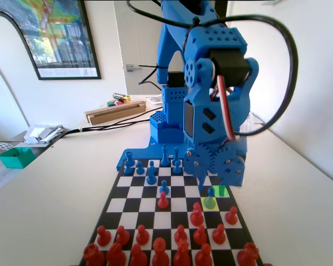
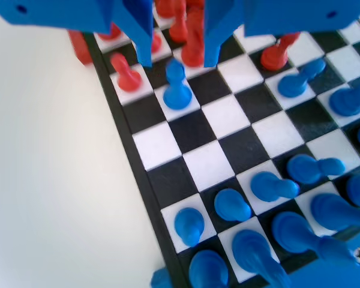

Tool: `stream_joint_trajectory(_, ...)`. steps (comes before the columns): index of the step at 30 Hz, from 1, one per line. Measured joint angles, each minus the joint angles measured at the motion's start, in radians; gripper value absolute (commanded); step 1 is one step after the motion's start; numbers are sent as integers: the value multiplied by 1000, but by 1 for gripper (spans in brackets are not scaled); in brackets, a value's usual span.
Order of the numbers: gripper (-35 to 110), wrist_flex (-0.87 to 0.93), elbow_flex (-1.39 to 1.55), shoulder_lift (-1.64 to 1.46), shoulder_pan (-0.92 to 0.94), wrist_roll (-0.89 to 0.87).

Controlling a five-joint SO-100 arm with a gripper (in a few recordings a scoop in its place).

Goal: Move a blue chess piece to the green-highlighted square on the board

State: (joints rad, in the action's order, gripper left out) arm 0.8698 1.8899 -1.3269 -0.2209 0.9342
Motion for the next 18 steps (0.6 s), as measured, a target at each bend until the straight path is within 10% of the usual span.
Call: stream_joint_trajectory(18,9,-60,-3,57,0,21)
